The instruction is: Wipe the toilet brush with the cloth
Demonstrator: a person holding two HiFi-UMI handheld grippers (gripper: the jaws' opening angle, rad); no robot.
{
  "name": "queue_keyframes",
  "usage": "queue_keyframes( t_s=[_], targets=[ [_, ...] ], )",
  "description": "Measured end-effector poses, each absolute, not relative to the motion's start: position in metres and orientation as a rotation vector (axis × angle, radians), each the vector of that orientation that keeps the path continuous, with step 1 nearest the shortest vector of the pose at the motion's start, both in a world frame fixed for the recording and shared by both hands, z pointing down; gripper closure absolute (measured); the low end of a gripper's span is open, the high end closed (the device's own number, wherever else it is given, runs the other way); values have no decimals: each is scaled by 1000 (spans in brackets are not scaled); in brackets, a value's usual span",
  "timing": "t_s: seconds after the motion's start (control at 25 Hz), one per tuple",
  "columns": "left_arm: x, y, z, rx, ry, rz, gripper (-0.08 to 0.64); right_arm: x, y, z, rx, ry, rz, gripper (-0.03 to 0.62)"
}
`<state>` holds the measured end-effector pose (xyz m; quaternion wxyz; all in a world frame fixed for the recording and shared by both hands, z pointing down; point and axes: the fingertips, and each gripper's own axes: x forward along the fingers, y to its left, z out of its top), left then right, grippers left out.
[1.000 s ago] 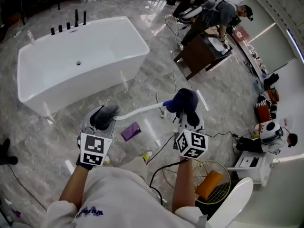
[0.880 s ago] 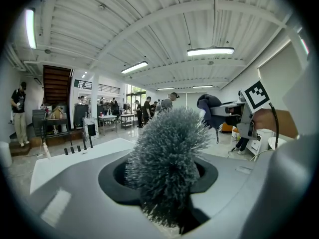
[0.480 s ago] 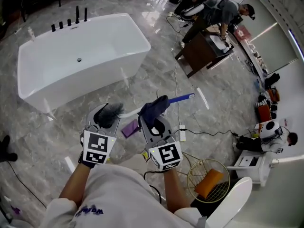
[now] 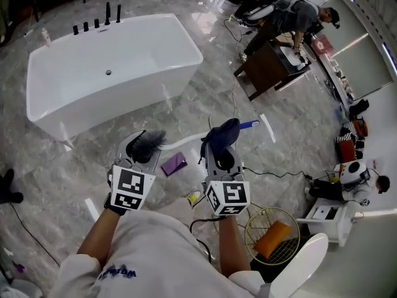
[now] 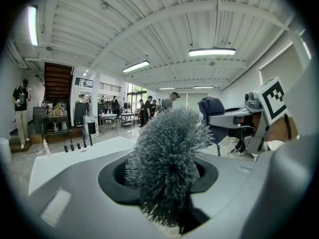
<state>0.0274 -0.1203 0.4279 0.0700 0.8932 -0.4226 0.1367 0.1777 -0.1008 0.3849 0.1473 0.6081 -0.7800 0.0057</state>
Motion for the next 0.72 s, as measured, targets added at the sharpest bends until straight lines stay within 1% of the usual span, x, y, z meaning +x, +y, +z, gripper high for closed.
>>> queue_keyframes(
  t_s=[0.24, 0.72],
  targets=[
    [21, -119, 437, 2679, -1264, 417, 367, 231, -104, 378, 1921, -2139, 56, 528],
    [-40, -127, 478, 2565, -1382, 490, 367, 288, -112, 389, 2177, -1970, 111, 528]
  ],
)
